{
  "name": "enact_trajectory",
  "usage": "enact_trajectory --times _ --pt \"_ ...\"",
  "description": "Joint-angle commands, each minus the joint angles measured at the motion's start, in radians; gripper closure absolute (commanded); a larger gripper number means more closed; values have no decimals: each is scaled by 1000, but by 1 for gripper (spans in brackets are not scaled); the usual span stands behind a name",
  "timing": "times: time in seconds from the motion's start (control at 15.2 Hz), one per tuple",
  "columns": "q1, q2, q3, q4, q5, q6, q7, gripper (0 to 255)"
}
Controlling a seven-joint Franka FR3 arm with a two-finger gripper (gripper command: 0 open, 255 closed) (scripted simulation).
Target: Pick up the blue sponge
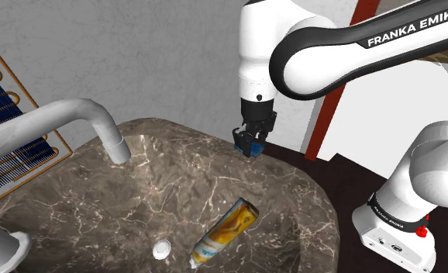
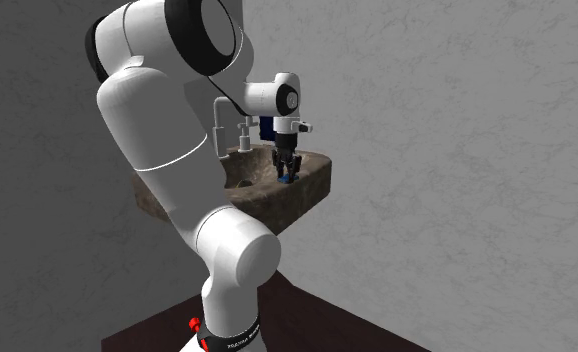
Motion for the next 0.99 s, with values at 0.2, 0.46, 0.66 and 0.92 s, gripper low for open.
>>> enact_trajectory --times 0.2,0.46,0.66,0.92 --pt "0 -12 -7 30 0 -43 -1 255" --pt "-2 -23 -16 75 -3 -98 -1 255" --pt "-3 -29 -22 111 -5 -139 -1 255" --pt "-5 -33 -29 161 -9 -193 0 255"
